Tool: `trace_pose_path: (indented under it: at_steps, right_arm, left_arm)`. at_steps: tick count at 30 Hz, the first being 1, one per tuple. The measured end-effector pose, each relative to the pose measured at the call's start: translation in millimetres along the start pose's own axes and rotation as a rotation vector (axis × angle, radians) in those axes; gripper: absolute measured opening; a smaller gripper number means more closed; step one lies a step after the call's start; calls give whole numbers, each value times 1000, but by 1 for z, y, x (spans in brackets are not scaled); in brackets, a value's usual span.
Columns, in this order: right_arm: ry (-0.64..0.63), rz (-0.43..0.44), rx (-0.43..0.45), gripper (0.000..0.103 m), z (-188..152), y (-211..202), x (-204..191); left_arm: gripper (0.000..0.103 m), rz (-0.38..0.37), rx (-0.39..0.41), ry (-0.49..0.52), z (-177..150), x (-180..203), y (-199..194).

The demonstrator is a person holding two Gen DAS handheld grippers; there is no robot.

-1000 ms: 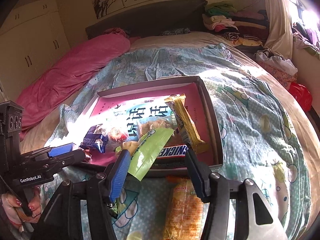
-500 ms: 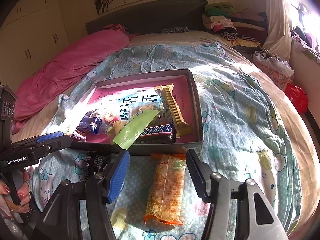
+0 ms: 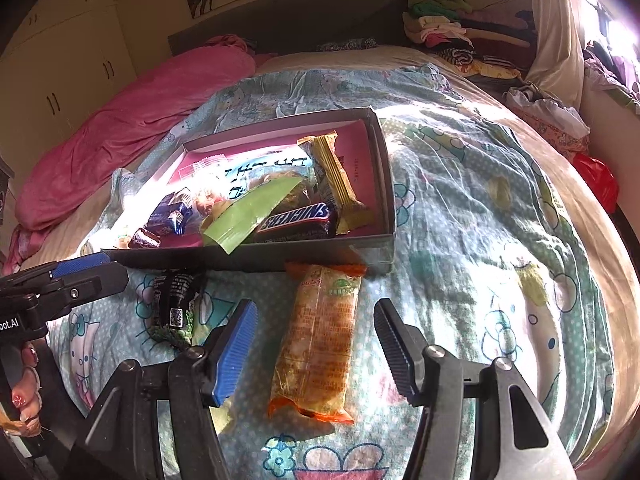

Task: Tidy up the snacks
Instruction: 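Release the cake and green-label bag into the tray with both tools, then grasp the black packet with the left tool while the right tool grasps the orange-wrapped bread roll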

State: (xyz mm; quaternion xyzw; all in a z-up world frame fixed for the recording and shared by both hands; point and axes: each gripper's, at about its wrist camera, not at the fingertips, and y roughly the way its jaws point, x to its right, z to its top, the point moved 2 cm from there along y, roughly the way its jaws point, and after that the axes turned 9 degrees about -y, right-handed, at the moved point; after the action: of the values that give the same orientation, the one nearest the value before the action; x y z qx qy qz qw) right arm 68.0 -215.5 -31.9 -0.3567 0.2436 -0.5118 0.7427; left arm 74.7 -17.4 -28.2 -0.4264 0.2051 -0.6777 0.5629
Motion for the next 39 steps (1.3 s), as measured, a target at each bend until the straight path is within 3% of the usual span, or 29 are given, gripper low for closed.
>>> trace_pose_path:
  at_steps: [18,23,29,33,39]
  right_arm:
    - [-44,-3,-44,60,-10,21,-3]
    - [-75,31,-39,44,-10,24,-7]
    - [-99,86,-36,33,-12,26,-13]
    - [-73,145,-32,33,-13,24,-13]
    - [-56,171,-2,32,-12,13,-10]
  left_arm:
    - [70,54,-101,-68,-17,-1,29]
    - [70,77,-114,-65,-16,4,40]
    - [70,99,-132,-65,-16,12,52]
    - [70,95,-147,-75,-19,19,60]
    - [50,113,-140,-49,-22,26,67]
